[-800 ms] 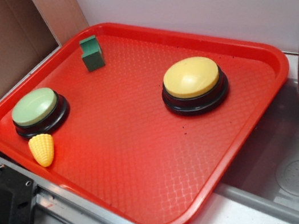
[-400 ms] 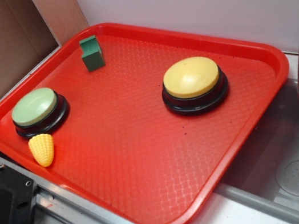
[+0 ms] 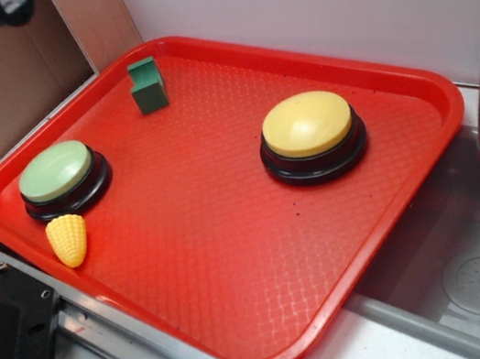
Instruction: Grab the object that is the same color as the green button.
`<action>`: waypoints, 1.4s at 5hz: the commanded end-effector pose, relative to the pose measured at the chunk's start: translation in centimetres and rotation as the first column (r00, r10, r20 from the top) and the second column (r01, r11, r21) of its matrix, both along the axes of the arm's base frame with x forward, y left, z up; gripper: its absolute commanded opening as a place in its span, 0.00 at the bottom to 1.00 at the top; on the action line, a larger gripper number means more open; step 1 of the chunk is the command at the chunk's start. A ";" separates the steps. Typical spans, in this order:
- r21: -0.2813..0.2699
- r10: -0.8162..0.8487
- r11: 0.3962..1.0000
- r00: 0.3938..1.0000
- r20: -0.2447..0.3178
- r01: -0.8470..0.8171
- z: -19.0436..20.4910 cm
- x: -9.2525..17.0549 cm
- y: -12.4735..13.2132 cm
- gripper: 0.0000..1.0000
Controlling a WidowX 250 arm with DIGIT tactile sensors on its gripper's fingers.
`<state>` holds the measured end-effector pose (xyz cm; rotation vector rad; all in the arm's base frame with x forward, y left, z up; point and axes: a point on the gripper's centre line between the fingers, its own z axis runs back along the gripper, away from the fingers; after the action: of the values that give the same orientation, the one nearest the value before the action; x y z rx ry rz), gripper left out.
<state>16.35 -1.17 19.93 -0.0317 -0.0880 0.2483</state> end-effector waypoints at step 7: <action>0.003 0.673 0.679 0.625 0.397 -0.734 -15.3 15.2 11.8 1.00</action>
<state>31.23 9.25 2.38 0.1533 -0.4504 1.0373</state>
